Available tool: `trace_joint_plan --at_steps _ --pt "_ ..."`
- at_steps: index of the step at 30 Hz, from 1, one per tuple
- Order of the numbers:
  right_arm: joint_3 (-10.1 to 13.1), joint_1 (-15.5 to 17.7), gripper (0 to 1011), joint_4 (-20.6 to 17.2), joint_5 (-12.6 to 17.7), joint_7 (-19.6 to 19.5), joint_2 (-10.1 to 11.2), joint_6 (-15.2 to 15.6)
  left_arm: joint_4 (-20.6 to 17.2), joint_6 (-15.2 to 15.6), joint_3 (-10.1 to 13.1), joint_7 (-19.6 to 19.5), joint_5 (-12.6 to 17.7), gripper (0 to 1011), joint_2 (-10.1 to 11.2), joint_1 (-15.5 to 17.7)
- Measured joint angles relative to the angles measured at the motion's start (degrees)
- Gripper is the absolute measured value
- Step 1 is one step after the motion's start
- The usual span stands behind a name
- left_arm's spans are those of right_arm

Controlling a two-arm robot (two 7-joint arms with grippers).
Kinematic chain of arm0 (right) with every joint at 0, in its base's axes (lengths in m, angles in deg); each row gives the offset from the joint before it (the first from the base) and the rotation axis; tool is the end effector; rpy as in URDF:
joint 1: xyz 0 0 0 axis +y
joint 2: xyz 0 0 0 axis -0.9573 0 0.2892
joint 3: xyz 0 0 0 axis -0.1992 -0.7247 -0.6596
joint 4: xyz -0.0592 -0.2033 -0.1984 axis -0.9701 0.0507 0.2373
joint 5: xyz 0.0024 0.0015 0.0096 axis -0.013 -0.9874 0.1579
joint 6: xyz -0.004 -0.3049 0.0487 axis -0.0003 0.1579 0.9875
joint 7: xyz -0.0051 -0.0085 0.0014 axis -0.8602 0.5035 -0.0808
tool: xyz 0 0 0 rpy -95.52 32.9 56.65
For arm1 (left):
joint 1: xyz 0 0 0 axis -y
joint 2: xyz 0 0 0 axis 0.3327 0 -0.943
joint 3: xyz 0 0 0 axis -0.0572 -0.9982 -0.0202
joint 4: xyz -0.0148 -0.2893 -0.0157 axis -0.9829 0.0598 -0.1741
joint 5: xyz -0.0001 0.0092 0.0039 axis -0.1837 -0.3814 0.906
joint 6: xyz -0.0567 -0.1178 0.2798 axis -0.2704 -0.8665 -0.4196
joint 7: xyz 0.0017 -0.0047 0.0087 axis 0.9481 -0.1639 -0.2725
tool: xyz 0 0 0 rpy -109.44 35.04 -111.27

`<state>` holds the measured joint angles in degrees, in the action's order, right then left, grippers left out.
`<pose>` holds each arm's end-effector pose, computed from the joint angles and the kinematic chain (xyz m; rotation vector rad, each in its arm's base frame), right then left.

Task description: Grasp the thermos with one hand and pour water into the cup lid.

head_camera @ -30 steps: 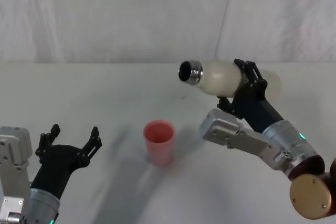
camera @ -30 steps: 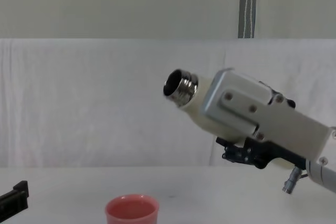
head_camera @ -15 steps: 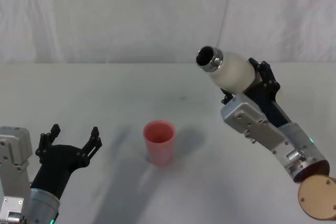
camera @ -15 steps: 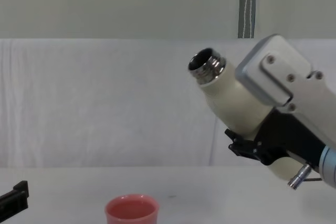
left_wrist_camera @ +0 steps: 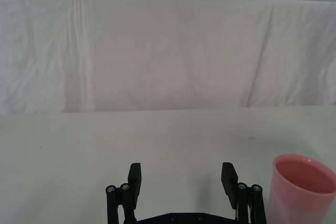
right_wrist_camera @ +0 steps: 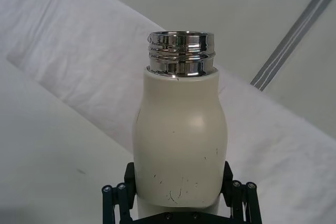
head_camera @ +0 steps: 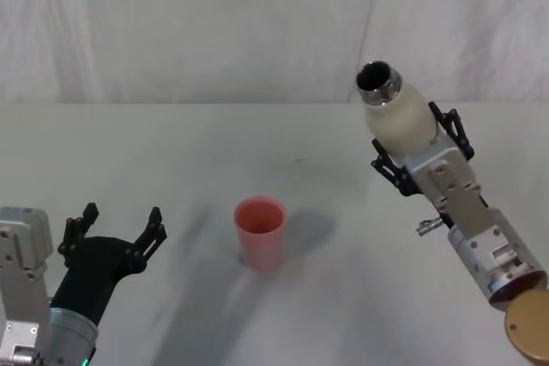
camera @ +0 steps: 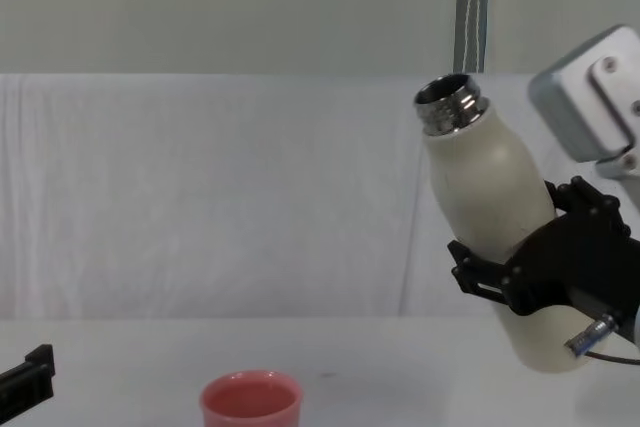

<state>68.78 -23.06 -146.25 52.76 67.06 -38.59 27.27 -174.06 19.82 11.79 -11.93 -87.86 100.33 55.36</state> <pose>0.3436 0.0576 -0.2512 -0.2183 -0.5969 -1.2121 0.2531 0.0374 -0.2851 -0.0381 0.0141 1.4458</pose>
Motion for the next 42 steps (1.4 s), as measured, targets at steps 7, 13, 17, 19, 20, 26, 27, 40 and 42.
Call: trace_joint_plan --at_steps 7,13,17,19,20,26,27,40,42 --pt "2.4 1.3 951 -1.0 6.6 3.1 -0.8 0.1 0.0 0.0 0.0 0.0 0.0 1001 0.0 0.0" --pt "4.3 2.5 951 -1.9 12.0 5.8 -0.7 1.3 0.0 0.0 0.0 0.0 0.0 1001 0.0 0.0" --pt "5.2 3.0 951 -2.3 14.8 7.0 -0.6 2.1 0.0 0.0 0.0 0.0 0.0 1001 0.0 0.0" --pt "5.5 3.2 951 -2.5 15.9 7.5 -0.5 2.5 0.0 0.0 0.0 0.0 0.0 1001 0.0 0.0" --pt "5.7 3.4 951 -2.7 16.9 7.8 -0.3 2.7 0.0 0.0 0.0 0.0 0.0 1001 0.0 0.0" --pt "6.3 3.9 951 -3.2 20.1 9.0 0.3 3.7 0.0 0.0 0.0 0.0 0.0 1001 0.0 0.0" --pt "6.4 4.0 951 -3.2 20.6 9.2 0.4 3.8 0.0 0.0 0.0 0.0 0.0 1001 0.0 0.0" --pt "7.5 5.0 951 -3.8 28.5 11.7 2.0 4.6 0.0 0.0 0.0 0.0 0.0 1001 0.0 0.0" --pt "7.5 5.1 951 -3.8 29.1 11.9 2.1 4.6 0.0 0.0 0.0 0.0 0.0 1001 0.0 0.0"
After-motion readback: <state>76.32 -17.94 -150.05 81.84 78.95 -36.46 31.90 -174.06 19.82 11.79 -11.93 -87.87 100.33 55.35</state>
